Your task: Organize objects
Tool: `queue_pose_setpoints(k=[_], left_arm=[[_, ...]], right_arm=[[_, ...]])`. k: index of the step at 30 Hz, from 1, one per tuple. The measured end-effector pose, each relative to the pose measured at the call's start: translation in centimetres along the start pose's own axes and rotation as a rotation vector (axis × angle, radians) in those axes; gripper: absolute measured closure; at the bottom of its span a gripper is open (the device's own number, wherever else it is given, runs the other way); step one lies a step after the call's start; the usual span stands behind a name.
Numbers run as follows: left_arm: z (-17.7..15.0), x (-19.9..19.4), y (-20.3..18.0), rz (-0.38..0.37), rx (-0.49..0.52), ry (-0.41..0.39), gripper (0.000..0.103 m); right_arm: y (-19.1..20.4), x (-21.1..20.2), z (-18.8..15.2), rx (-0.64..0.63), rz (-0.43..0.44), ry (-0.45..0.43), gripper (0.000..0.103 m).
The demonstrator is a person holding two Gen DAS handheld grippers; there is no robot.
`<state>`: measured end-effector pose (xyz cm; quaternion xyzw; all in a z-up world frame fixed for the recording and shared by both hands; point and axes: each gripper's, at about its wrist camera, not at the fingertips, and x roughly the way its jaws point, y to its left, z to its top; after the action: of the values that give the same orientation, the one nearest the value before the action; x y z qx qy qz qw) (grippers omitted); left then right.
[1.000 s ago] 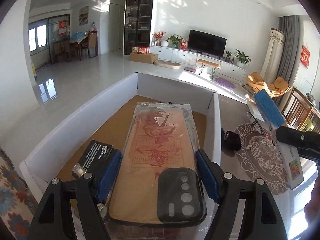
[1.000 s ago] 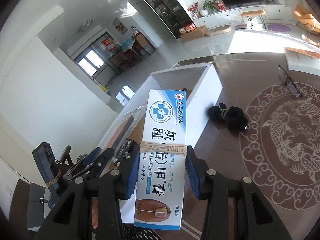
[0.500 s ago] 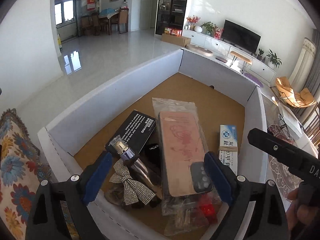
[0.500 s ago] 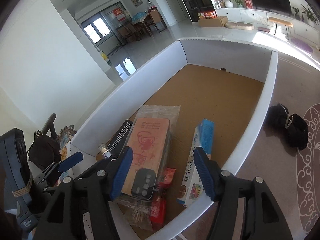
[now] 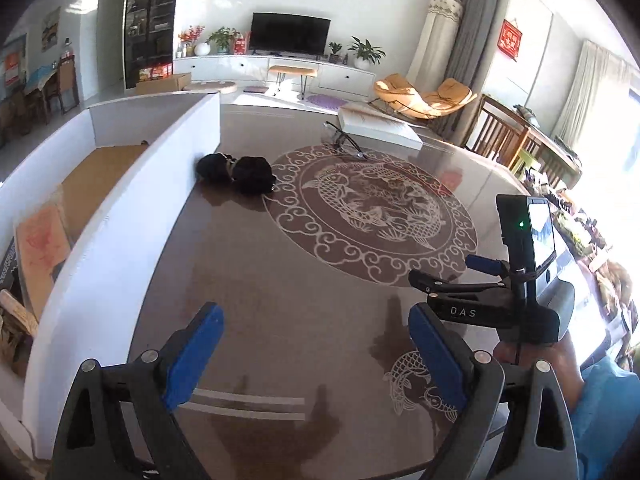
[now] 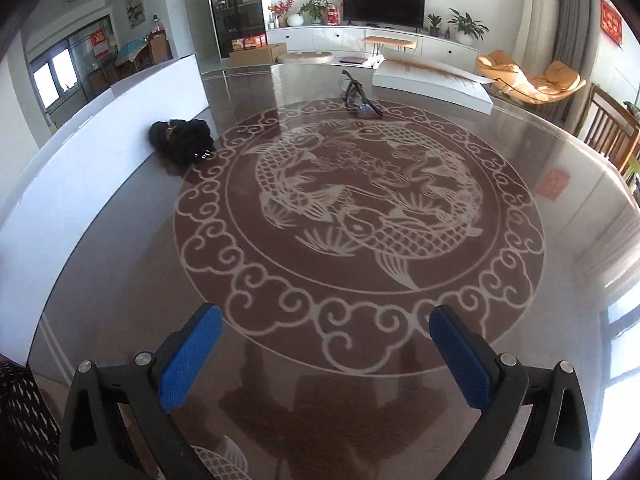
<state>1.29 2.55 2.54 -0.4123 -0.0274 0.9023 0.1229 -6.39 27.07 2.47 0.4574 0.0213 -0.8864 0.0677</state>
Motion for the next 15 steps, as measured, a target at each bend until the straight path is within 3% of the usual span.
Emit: queue_pose_setpoints(k=[5, 10, 15], left_arm=[[-1.4, 3.6, -4.6, 0.011, 0.113, 0.086, 0.009], [-1.6, 5.2, -4.7, 0.038, 0.136, 0.103, 0.009], [-1.8, 6.5, -3.4, 0.043, 0.084, 0.121, 0.009]], right_arm=[[-5.0, -0.9, -3.5, 0.061, -0.082, 0.006, 0.000], [-5.5, -1.0, -3.7, 0.083, -0.088, 0.001, 0.000], [-5.0, -0.9, -3.7, 0.072, -0.094, 0.001, 0.000]])
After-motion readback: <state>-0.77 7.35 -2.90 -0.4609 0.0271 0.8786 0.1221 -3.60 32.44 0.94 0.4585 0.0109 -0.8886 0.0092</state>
